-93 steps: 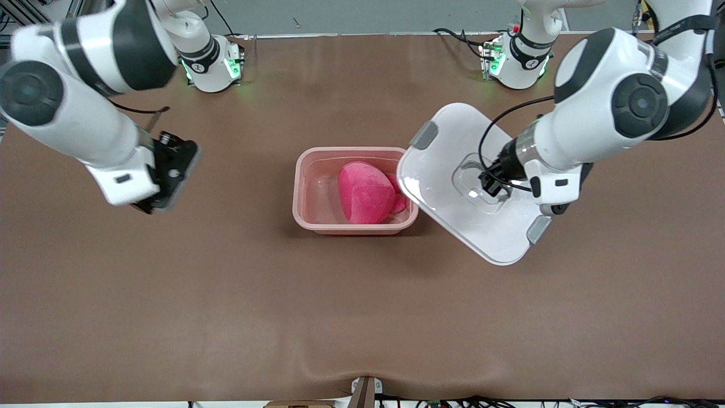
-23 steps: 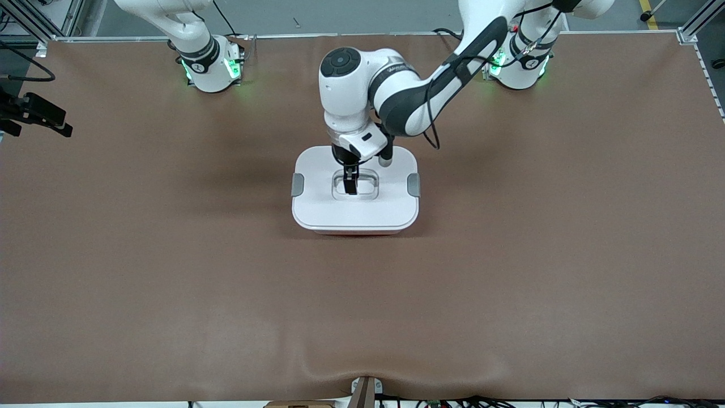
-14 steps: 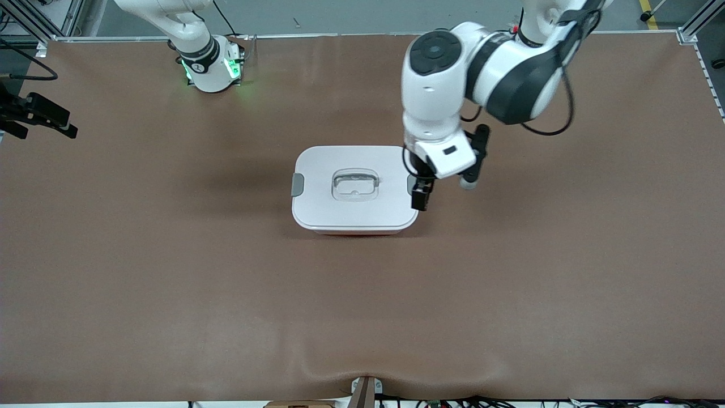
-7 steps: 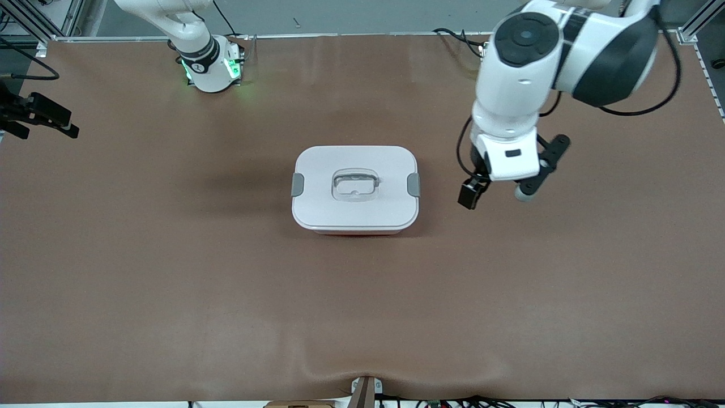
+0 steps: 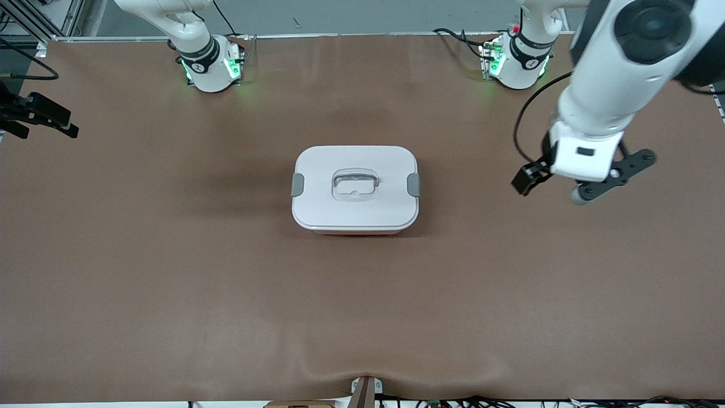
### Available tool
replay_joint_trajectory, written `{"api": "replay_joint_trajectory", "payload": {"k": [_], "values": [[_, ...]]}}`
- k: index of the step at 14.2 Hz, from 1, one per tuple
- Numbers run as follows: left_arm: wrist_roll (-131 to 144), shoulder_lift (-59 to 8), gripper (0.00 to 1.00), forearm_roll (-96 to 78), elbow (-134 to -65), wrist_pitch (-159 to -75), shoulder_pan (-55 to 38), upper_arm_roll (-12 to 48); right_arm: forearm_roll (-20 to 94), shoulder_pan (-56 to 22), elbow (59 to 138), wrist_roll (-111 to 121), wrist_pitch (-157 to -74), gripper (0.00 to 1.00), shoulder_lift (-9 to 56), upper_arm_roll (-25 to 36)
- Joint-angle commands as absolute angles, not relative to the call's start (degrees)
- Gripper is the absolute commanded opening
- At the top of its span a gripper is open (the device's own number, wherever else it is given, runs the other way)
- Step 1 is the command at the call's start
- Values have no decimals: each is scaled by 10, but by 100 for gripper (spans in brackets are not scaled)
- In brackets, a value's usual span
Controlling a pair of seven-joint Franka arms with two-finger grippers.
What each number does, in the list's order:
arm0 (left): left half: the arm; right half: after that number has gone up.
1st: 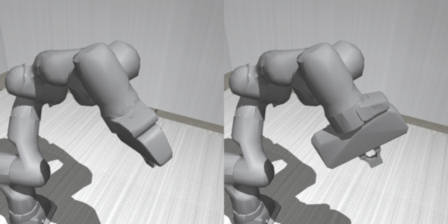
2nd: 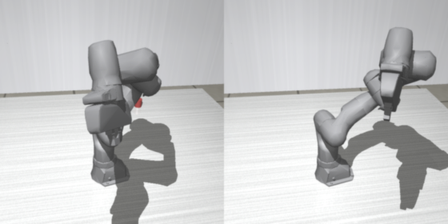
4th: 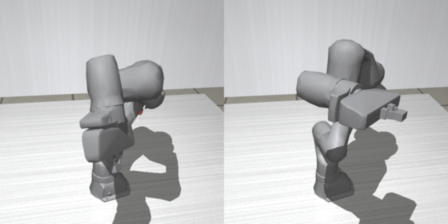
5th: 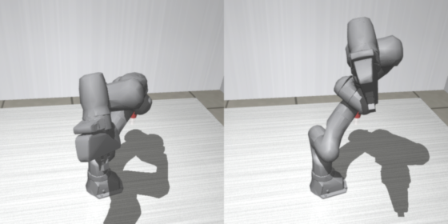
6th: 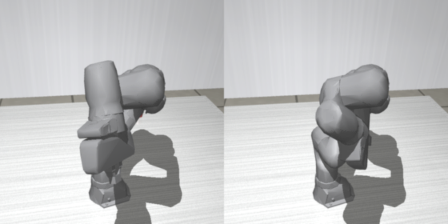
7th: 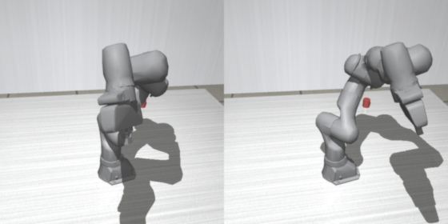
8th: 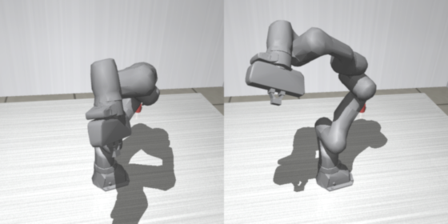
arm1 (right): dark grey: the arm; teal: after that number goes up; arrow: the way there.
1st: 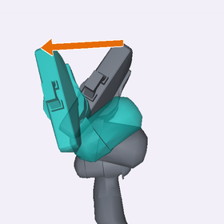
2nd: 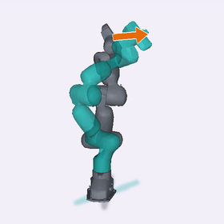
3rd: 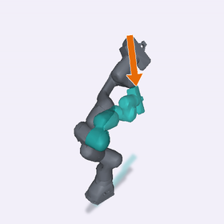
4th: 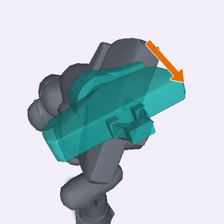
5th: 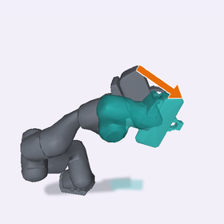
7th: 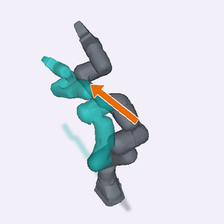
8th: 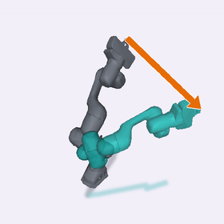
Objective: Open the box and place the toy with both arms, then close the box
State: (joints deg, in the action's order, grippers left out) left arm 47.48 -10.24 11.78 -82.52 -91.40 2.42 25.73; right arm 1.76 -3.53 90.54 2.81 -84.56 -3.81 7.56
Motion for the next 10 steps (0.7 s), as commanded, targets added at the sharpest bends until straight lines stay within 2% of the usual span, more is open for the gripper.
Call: {"api": "replay_joint_trajectory", "payload": {"k": [1,10], "values": [[362,-74,100,98,-831,-894,63,259,24,-33,901,27,-840,100,-42,74],[153,-53,100,97,-822,-878,137,258,18,-44,901,27,-838,100,-46,73]]}}
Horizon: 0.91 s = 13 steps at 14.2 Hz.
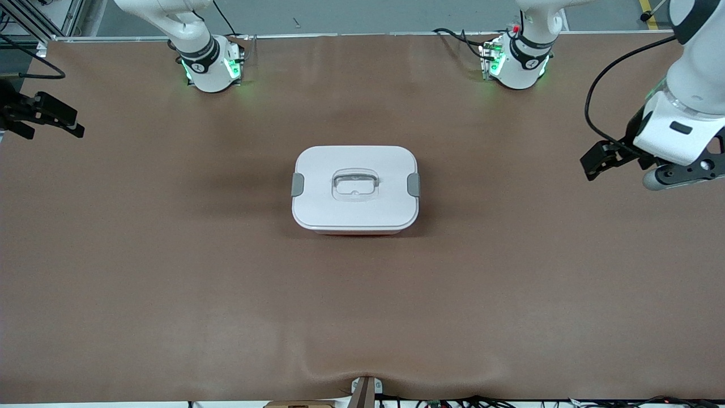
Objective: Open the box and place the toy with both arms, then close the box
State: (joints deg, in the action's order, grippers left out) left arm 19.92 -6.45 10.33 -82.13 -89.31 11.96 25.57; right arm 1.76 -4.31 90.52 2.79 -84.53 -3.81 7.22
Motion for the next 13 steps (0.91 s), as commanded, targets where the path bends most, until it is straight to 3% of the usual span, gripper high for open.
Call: {"api": "replay_joint_trajectory", "payload": {"k": [1,8,12,13], "values": [[138,-53,100,97,-822,-874,141,258,17,-41,900,28,-832,100,-46,75],[32,-4,100,91,-848,-843,153,250,9,-40,892,30,-818,100,-45,76],[25,54,100,56,-913,-846,-28,58,8,-41,892,29,-824,100,-44,75],[26,68,100,48,-928,-846,-47,39,9,-41,892,29,-825,100,-43,75]]}}
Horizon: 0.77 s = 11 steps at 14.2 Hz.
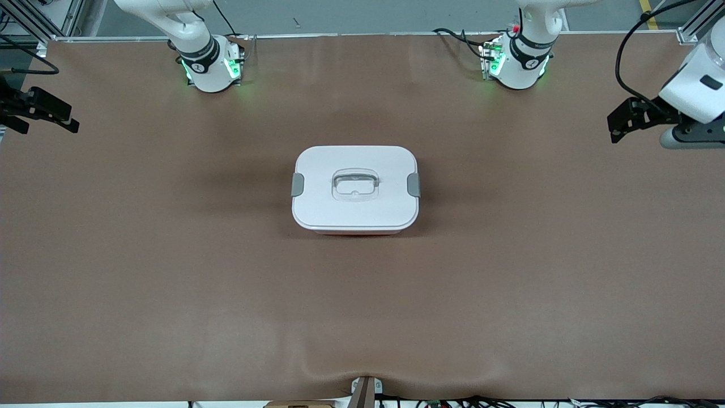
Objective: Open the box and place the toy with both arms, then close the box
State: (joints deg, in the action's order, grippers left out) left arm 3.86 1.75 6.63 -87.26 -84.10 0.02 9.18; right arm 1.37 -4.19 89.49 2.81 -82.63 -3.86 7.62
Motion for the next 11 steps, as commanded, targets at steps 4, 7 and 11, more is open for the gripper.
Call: {"api": "replay_joint_trajectory", "payload": {"k": [4,7,11], "values": [[27,95,100,42,-950,-846,-65,25,9,-40,890,29,-825,100,-41,75],[22,86,100,17,-935,-844,-55,25,8,-43,889,26,-824,100,-40,75],[33,74,100,-11,-917,-839,-55,25,11,-46,869,27,-822,100,-31,74]]}}
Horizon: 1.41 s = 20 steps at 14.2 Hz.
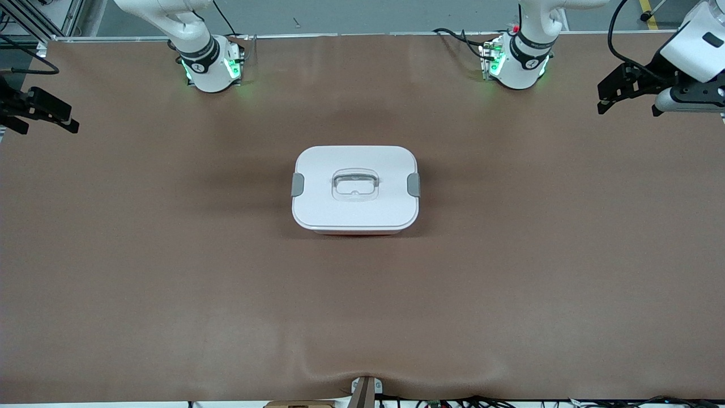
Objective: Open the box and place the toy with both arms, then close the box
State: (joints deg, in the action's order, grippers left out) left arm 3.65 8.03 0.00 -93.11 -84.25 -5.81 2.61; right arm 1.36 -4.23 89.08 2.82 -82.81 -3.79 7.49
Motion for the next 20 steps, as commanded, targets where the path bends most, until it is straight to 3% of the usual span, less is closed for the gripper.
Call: {"api": "replay_joint_trajectory", "payload": {"k": [1,6,9,20], "values": [[33,70,100,-11,-916,-838,-55,24,10,-47,868,26,-819,100,-31,73],[34,67,100,-5,-916,-838,-54,18,18,-20,867,28,-824,100,-11,67],[35,63,100,-5,-916,-838,-54,17,17,36,866,29,-820,100,-11,8],[37,63,100,-4,-916,-824,-43,16,9,33,865,31,-846,100,-7,11]]}}
